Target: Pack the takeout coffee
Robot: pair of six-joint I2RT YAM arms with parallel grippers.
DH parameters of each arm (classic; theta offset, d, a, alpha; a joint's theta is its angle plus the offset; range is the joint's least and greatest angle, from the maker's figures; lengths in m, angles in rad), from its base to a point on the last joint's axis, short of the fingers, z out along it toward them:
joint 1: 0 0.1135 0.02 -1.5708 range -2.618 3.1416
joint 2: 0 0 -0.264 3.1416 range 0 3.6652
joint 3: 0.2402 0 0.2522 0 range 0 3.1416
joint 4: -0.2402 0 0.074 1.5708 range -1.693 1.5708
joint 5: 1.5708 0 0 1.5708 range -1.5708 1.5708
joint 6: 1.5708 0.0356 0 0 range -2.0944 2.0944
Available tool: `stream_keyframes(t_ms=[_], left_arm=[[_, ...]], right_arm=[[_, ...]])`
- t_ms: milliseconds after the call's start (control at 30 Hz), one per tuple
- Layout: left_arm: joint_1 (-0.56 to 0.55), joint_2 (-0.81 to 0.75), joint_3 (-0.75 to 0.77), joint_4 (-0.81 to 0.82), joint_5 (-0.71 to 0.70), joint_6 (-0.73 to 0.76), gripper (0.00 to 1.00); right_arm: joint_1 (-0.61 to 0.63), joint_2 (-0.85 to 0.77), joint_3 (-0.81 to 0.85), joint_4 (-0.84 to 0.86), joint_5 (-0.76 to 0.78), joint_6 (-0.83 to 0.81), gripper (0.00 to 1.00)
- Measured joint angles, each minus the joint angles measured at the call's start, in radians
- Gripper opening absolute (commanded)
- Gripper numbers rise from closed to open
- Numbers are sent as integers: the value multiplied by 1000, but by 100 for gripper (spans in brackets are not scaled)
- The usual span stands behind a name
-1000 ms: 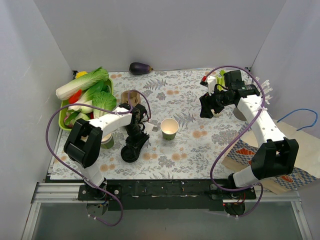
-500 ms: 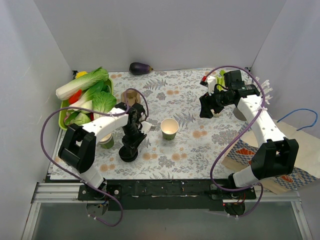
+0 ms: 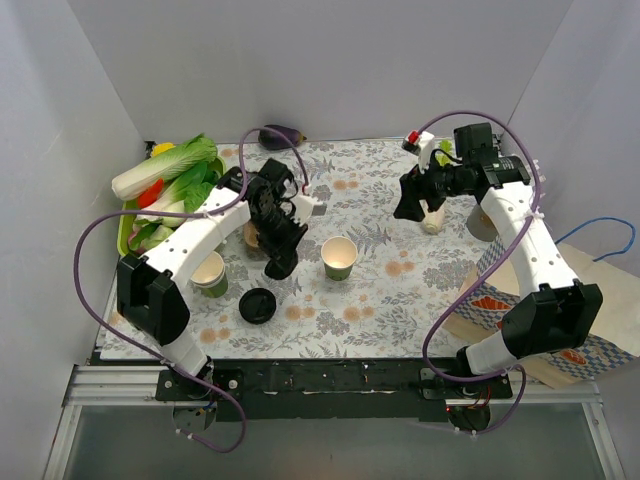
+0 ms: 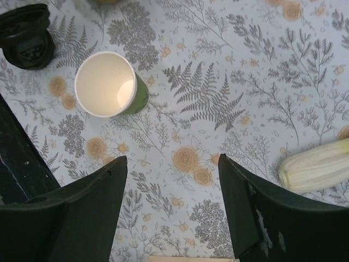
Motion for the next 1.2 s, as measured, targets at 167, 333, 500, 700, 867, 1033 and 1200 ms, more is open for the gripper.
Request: stream_keyframes(t_ms=[167,333,500,700,867,1033,1200], left_arm=[[2,76,215,6,143,43,0],[15,87,253,88,308,116,0],[26,116,284,179,474,136,0],[54,168,246,317,658,68,0],[67,201,179,428,780,-34,0],[72,204,113,520,879,-130,0],[90,208,65,579,951,-209,0]], right_arm=[[5,15,87,-8,-89,7,74],[5,6,66,73,-219,95,77],[6,2,21,142,-311,203,77],[6,26,-41,179,-403,214,80],[6,77,-61,175,-450,155,84],[6,105,-95,172,-477,95,84],[19,152,-98,167,-486,48,84]])
